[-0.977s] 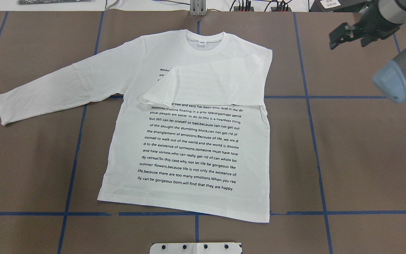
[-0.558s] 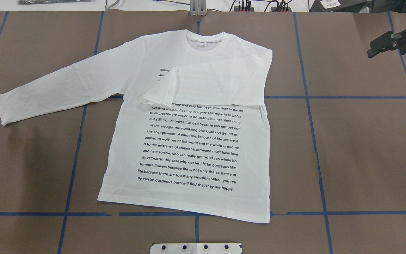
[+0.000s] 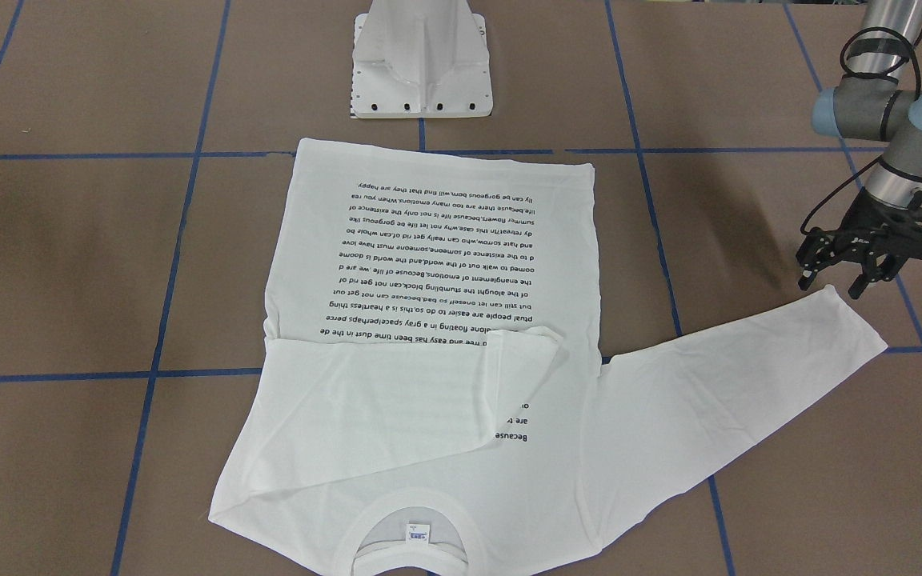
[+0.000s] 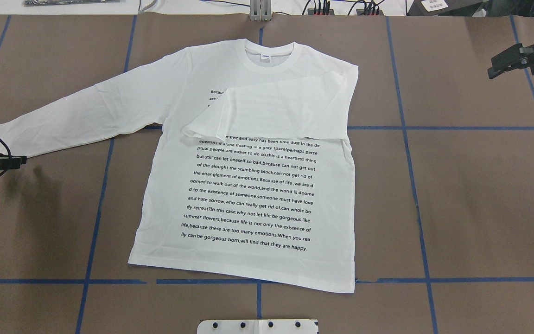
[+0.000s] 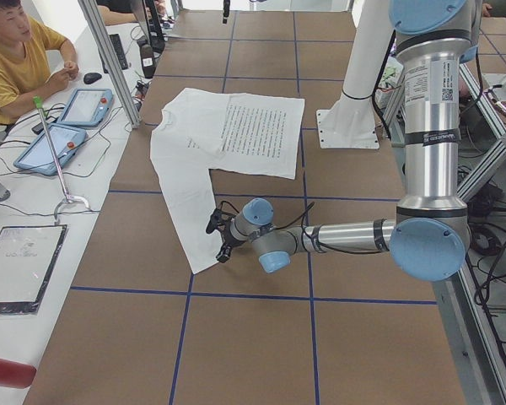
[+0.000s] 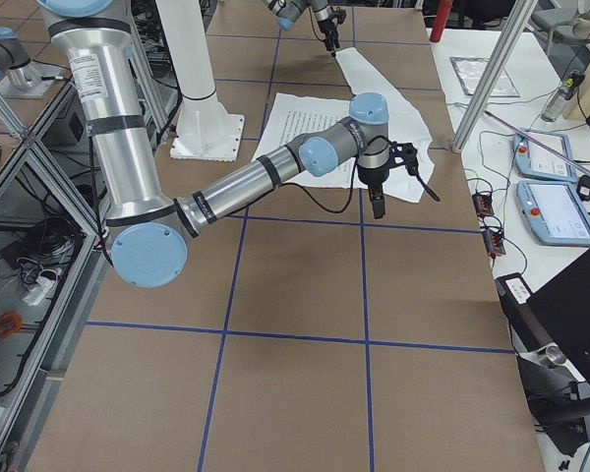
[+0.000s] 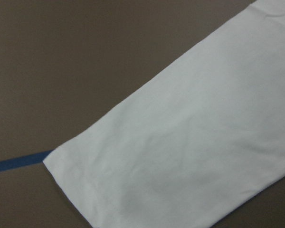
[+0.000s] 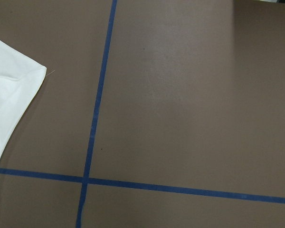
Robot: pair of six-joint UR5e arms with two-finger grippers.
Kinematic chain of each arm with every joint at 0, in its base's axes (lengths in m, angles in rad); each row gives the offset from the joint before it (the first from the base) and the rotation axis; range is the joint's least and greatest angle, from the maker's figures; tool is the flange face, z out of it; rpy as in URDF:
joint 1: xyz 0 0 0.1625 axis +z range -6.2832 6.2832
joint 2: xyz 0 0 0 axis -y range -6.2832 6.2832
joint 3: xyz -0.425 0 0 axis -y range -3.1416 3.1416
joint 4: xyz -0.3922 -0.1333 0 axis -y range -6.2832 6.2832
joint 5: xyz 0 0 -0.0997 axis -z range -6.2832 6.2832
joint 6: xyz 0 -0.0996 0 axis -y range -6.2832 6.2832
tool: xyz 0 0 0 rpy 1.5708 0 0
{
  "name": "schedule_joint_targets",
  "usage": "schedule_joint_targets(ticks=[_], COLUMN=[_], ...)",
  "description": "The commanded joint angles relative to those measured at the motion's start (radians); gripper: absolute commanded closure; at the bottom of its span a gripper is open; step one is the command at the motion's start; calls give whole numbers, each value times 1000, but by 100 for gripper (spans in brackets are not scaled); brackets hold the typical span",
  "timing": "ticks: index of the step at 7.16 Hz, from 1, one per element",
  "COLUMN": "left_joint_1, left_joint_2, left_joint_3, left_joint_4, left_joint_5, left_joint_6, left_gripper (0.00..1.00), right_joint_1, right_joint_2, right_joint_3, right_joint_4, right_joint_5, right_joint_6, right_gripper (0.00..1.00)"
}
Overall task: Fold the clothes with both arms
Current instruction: 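Move the left gripper to the cuff of the other sleeve and grasp it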
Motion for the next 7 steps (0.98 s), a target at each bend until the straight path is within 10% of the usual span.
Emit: schedule_joint_targets(ticks=[1, 3, 5, 7], left_joint_1=[15, 13, 13, 12], left_joint_2=[11, 12, 17, 12], left_joint_3=[5, 11, 12, 6], left_joint_4=[-2, -1, -2, -2], left_joint_5=[3, 5, 2, 2], left_joint_6=[0, 0, 0, 3], left_gripper=[22, 39, 99, 100], right_joint_1=[0, 0, 0, 0], right_joint_2=[1, 2, 2, 2], right_joint_3=[0, 0, 2, 2], right_joint_4=[0, 0, 0, 0], right_joint_5=[-1, -1, -1, -1], right_joint_6=[2, 2, 2, 3], right_gripper=[0, 0, 0, 0])
